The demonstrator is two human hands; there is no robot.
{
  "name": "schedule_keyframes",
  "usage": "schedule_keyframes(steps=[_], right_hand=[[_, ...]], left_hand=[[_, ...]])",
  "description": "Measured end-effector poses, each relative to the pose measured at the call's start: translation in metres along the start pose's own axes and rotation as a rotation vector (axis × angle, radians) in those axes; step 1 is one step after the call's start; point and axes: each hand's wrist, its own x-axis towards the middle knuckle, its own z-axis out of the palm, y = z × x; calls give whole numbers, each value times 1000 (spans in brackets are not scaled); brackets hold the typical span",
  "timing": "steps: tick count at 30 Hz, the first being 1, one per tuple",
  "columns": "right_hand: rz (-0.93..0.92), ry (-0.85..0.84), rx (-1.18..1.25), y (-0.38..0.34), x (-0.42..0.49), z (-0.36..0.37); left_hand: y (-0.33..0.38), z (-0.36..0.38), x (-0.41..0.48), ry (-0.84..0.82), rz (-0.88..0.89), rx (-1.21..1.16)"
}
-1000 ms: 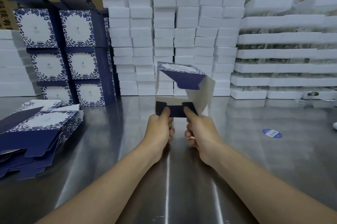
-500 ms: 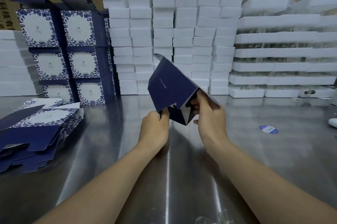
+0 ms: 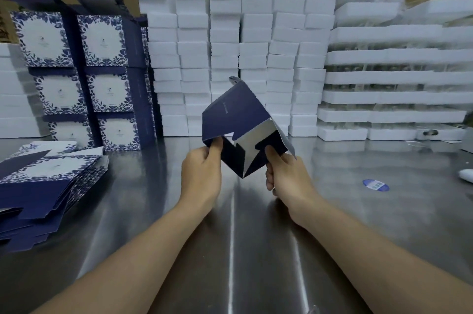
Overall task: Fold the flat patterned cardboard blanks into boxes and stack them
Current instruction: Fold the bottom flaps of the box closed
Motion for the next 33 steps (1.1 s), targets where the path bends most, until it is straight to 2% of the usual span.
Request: schedule_keyframes(steps=[2, 5, 8, 10, 15, 21, 26, 33], right_hand=[[7, 37, 24, -1, -1, 2], [65, 89, 118, -5, -3, 5], [89, 102, 144, -8, -4, 6], [82, 101, 141, -10, -5, 7], [113, 77, 154, -11, -9, 13], [163, 60, 219, -14, -12, 15], [150, 50, 190, -15, -16, 17], [160, -126, 247, -17, -23, 20]], left_hand=[[2, 1, -4, -59, 10, 22], [4, 8, -12, -185, -66, 137], [8, 14, -15, -282, -174, 28], [13, 16, -15, -286, -246, -109], [13, 18, -18, -259, -346, -243], [17, 17, -18, -315, -375, -332], [18, 15, -17, -288, -427, -395], [16, 14, -14, -357, -464, -460]])
